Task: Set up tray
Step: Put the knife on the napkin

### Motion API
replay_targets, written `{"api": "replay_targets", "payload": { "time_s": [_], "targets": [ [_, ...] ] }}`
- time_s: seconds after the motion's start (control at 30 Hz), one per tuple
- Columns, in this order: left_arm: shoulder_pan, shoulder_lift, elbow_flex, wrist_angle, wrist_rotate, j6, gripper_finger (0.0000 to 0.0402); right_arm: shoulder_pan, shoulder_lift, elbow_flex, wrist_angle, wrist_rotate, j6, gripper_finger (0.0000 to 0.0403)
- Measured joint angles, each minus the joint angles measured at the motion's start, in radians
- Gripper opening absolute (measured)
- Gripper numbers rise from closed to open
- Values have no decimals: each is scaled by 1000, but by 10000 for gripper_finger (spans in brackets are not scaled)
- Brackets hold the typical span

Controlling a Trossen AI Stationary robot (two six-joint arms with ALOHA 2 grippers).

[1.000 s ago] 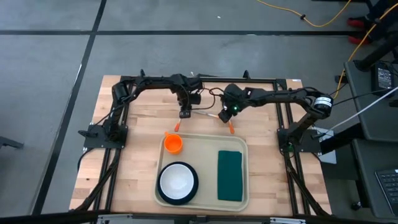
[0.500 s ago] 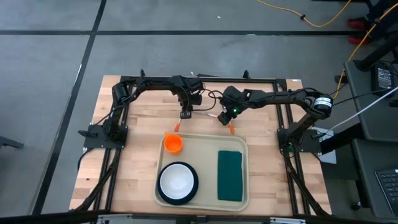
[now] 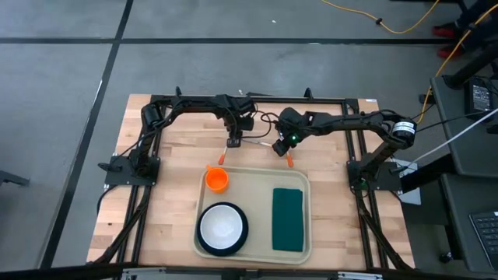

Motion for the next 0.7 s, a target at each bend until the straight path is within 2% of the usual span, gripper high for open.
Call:
{"api": "replay_targets", "payload": {
  "time_s": [0.4,0.7],
  "targets": [
    [10,7,-12,24,-18,8,1,0,0,0,6,0,0,131],
    [10,-1,-79,62,-9,16,2,0,0,0,6,-8,0,131]
  ]
}}
